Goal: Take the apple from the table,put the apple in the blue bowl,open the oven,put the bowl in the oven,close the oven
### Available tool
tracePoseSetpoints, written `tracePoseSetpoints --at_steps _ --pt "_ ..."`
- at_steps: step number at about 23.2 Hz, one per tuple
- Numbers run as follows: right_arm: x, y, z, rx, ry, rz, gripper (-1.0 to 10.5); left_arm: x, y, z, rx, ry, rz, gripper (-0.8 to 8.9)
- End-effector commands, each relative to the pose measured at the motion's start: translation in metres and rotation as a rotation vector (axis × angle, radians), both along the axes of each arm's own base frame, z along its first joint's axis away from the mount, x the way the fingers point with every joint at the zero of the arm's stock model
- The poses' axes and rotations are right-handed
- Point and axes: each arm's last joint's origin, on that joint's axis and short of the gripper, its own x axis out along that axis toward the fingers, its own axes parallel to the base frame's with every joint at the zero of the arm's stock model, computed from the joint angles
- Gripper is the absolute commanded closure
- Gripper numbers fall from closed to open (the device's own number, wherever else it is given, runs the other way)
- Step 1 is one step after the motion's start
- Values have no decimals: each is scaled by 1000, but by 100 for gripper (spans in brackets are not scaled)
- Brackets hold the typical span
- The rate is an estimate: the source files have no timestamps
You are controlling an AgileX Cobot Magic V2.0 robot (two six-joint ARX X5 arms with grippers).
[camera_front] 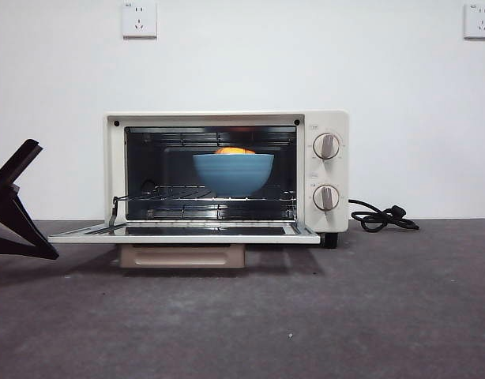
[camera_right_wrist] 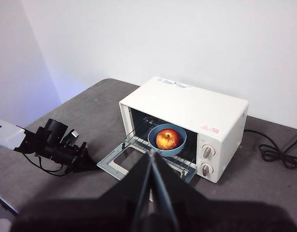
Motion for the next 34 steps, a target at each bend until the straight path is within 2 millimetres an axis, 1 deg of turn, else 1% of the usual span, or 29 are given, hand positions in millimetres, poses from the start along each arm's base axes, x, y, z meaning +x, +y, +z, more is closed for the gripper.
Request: tracePoseSetpoints --at_steps 1,9,14,24,34 --pt "1 1 -4 -12 33 1 958 2 0 0 -9 -5 2 820" --pt "5 5 -8 -28 51 1 958 8 1 6 -12 -26 1 820" --pt "9 8 -12 -32 78 -3 958 12 -3 12 -32 -45 -27 820" --pt "11 10 -14 -38 88 -4 958 14 -6 16 -67 -57 -30 820" --pt "11 10 -14 -38 88 -4 958 27 -6 31 -123 -118 -6 820"
